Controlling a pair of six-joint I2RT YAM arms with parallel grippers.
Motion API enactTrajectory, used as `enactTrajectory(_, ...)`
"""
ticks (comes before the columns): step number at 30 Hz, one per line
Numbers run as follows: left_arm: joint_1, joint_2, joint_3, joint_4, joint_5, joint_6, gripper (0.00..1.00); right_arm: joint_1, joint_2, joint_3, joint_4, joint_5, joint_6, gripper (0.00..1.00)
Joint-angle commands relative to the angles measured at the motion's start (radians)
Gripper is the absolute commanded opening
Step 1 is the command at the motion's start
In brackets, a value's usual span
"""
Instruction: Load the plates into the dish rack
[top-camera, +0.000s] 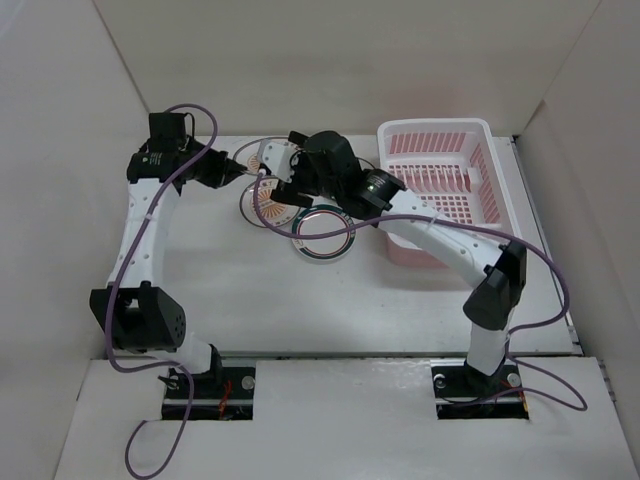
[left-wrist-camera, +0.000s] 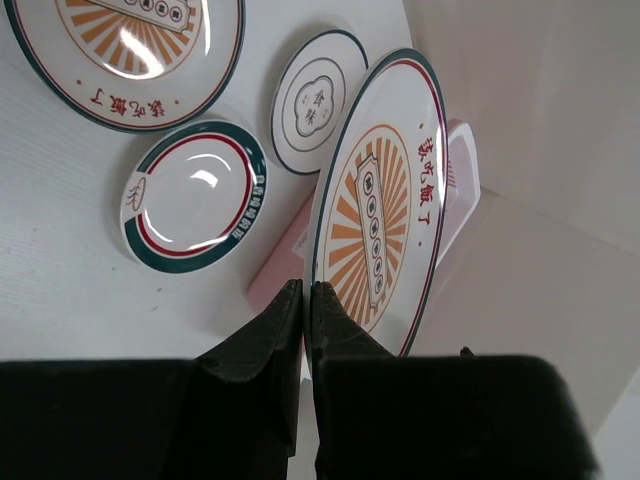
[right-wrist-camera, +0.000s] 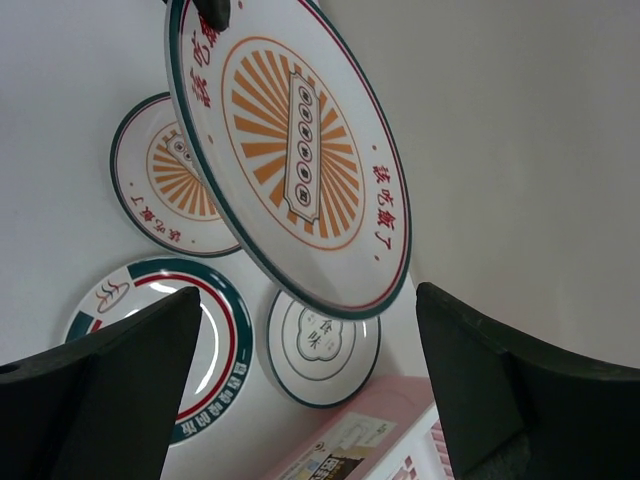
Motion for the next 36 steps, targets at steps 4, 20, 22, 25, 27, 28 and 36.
enactTrajectory(4, -0.049, -0.084, 0.013, 0.043, 0.022, -0.022, 0.00, 0.008, 0.024, 0.024, 0.074, -0.016, 0.026, 0.90)
enactTrajectory(20, -0.063, -0.153, -0.026, 0.186, 0.013, -0.022, 0.00, 0.035, -0.013, -0.031, 0.092, -0.016, 0.044, 0.00)
enactTrajectory(22, -0.063, -0.153, -0.036, 0.241, 0.027, -0.013, 0.04, 0.044, -0.039, -0.055, 0.092, -0.016, 0.053, 0.00)
enactTrajectory(25, -0.063, -0.153, -0.037, 0.362, 0.056, 0.010, 0.46, 0.044, -0.073, -0.078, 0.113, -0.007, 0.079, 0.00)
enactTrajectory(27, -0.063, -0.153, -0.027, 0.419, 0.056, 0.033, 0.89, 0.044, -0.097, -0.100, 0.138, 0.042, 0.092, 0.00)
enactTrajectory(28, -0.063, -0.153, -0.027, 0.433, 0.056, 0.044, 0.99, 0.044, -0.128, -0.124, 0.170, 0.062, 0.106, 0.00)
enactTrajectory(36, -0.083, -0.163, -0.050, 0.444, -0.059, 0.243, 1.00, -0.112, -0.323, -0.177, 0.233, 0.075, 0.400, 0.00)
